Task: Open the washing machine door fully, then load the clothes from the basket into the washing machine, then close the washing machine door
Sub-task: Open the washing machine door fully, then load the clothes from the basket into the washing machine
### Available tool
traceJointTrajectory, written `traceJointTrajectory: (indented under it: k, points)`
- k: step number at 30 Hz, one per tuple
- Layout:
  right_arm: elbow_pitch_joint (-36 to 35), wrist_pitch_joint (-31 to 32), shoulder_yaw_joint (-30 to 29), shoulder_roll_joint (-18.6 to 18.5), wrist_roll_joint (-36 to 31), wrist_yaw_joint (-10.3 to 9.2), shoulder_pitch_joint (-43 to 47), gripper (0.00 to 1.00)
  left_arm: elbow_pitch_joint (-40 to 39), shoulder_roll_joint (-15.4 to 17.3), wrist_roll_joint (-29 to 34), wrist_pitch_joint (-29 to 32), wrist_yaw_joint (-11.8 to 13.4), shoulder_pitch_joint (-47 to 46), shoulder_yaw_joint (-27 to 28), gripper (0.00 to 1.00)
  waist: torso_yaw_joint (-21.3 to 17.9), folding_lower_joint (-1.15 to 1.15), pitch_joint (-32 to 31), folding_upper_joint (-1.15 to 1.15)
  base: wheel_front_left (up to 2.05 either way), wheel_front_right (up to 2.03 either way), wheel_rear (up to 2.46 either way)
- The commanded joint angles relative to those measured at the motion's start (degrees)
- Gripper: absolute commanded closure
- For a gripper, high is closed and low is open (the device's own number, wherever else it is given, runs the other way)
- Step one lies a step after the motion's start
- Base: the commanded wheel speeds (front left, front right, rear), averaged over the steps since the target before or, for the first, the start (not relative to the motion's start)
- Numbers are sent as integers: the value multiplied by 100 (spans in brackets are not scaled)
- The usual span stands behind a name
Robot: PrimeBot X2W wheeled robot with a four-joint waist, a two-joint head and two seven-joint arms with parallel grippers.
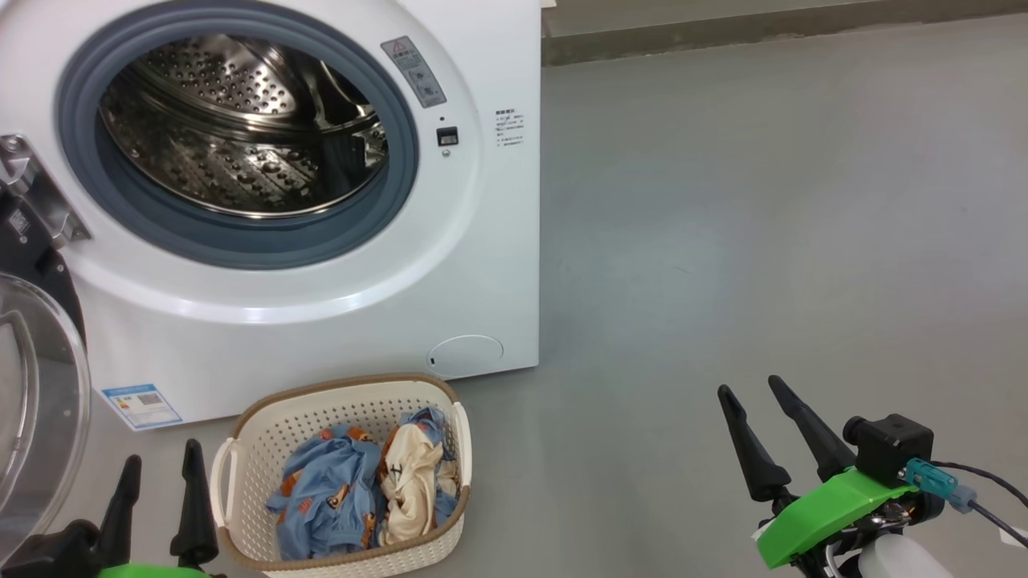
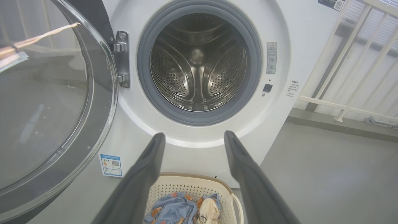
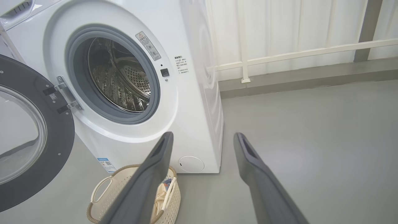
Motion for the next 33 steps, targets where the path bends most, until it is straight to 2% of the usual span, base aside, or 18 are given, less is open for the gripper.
traceJointTrajectory:
  k: [1,10,17,26,33]
  points:
    - [-163,-70,61,-85,-68,43,-139,0,-209,94,109,-60,-10,-89,265,0,-13,0,-10,0,0,0,0]
    - [-173,-70,-12,-103,-71,43,-120,0,-338,-100,371,-60,-64,41,415,0,29,0,-58,0,0,0,0]
    - [-183,-70,-36,-92,-88,43,-111,0,-387,-237,471,-61,-209,132,546,0,81,0,-87,0,0,0,0]
    - [-188,-70,-46,-94,-88,43,-96,0,-261,-268,644,-61,-342,123,600,0,143,0,-103,0,0,0,0]
    - [-189,-70,-84,-85,-81,43,-93,0,-227,-231,891,-61,-325,85,566,0,201,0,-112,0,0,0,0]
